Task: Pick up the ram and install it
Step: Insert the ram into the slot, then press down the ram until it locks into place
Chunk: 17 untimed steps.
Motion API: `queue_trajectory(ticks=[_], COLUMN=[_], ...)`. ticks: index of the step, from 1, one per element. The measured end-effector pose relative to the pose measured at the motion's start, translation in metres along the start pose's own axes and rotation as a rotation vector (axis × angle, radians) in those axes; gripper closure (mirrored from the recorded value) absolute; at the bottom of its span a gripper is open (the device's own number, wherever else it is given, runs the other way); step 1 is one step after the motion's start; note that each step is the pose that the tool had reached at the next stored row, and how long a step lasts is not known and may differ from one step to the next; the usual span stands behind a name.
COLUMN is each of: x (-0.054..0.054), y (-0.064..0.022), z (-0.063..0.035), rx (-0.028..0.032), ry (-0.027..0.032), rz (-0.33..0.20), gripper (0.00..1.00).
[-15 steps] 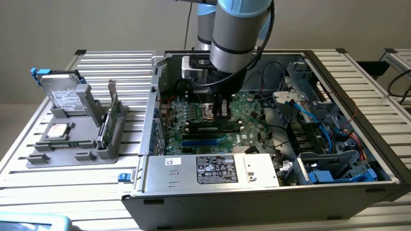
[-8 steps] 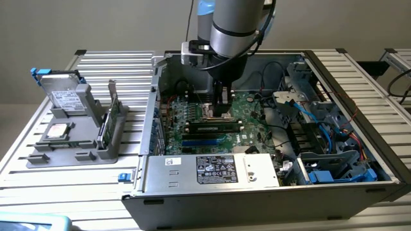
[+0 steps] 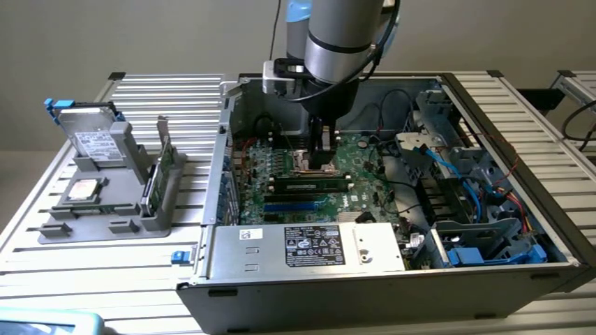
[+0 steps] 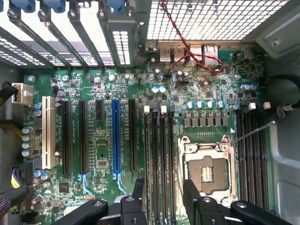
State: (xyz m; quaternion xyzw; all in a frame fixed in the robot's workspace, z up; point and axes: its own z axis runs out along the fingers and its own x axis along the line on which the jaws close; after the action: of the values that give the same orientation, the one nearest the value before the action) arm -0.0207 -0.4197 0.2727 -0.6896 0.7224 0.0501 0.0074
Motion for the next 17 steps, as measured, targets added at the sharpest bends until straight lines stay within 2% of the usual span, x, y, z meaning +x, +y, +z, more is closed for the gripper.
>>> queue_trajectory(ticks=[9,11,12,15,17], x=[0.0000,0.0000,0.0000,0.0000,0.0000], y=[0.0000,0.0000,0.0000,0.0000,0.0000], z=[0.0000,0.0000,0.0000,0.0000,0.0000], rx=[0.0000,0.0000,0.0000,0.0000,0.0000], ry=[0.0001,0.0000,0.0000,0.0000,0.0000], rz=[0.000,0.000,0.000,0.000,0.000], gripper=[0.57,0.69,0.69,0.87,0.89])
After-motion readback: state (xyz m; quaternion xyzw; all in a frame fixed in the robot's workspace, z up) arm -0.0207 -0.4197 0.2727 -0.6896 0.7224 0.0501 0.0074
